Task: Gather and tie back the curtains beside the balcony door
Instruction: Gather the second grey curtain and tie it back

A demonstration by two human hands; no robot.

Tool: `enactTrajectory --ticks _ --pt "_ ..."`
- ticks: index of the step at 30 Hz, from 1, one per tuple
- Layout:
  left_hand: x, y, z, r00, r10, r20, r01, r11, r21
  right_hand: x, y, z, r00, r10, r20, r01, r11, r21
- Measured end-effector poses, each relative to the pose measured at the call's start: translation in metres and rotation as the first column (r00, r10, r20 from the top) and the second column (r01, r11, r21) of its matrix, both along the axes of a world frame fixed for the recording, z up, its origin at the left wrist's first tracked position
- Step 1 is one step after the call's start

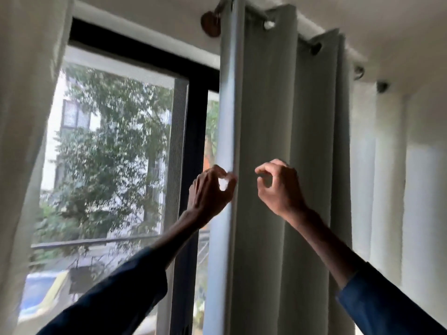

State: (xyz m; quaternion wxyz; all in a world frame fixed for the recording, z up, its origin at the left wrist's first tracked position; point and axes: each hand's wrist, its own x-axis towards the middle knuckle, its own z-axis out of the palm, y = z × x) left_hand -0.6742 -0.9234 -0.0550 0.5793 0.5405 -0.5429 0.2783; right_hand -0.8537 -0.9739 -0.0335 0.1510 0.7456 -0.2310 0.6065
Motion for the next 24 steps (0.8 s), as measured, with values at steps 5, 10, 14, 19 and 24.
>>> enactTrajectory --ticks 5,10,14,19,24 --pt "0.003 -0.024 0.07 0.993 0.058 0.101 -0.053 0.997 -0.049 0.008 -0.037 0.046 0.998 -0.057 0.017 0.057 0.998 0.008" --pt "0.003 -0.042 0.137 0.983 0.11 0.15 -0.085 0.983 -0.16 0.021 -0.075 0.101 0.987 -0.094 0.131 0.096 0.995 -0.012" --pt "0.002 -0.048 0.187 0.969 0.166 0.185 -0.114 0.958 -0.262 0.027 -0.098 0.145 0.966 -0.146 0.212 0.138 0.989 0.051" --pt "0.003 -0.054 0.23 0.954 0.222 0.202 -0.14 0.923 -0.358 0.032 -0.132 0.178 0.95 -0.122 0.287 0.074 0.983 0.17" --pt "0.003 -0.066 0.25 0.912 0.311 0.268 -0.19 0.899 -0.395 0.035 -0.161 0.204 0.933 -0.016 0.36 -0.09 0.957 0.275"
